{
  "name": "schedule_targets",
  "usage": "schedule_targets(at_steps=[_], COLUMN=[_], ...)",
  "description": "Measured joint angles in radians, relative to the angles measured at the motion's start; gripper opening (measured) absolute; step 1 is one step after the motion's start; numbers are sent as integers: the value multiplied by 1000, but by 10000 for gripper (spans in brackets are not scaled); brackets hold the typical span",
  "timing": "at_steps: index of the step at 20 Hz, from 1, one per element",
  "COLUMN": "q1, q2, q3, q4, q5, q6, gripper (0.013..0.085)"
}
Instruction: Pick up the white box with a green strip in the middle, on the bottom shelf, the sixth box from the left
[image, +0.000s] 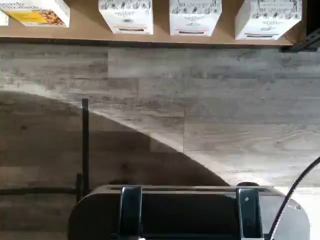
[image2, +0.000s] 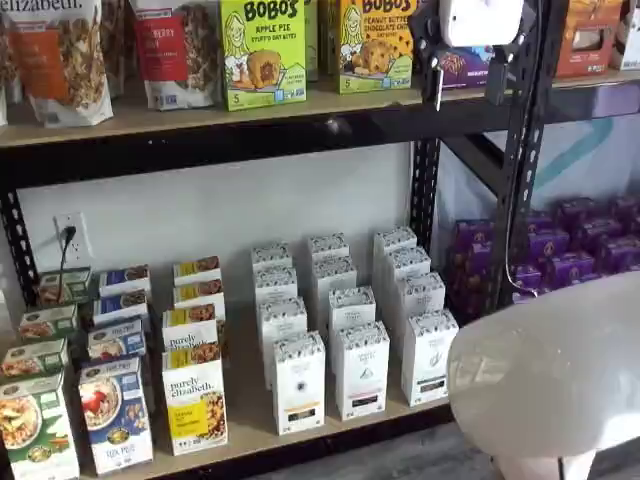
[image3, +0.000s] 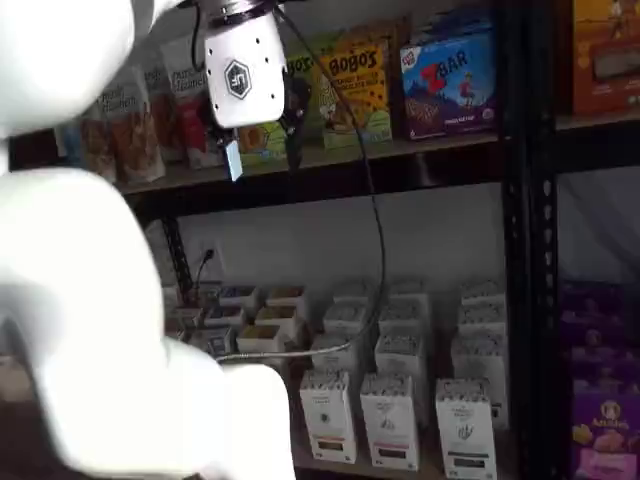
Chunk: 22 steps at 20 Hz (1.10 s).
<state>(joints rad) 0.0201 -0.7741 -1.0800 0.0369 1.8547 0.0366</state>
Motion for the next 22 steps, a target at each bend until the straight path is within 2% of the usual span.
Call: schedule_targets(at_steps=[5, 8, 10, 13, 17, 22], q1=[-6, 14, 8, -27, -44, -95], q2=[-24, -27, -33, -41, -32, -30], q3=[25, 45, 67, 111, 200, 315], q4=[6, -33, -45, -34, -72, -55], q5=[-44, -63, -88, -134, -205, -333], q6=[-5, 5, -2, -33, -53, -99], gripper=[850, 850, 850, 850, 850, 850])
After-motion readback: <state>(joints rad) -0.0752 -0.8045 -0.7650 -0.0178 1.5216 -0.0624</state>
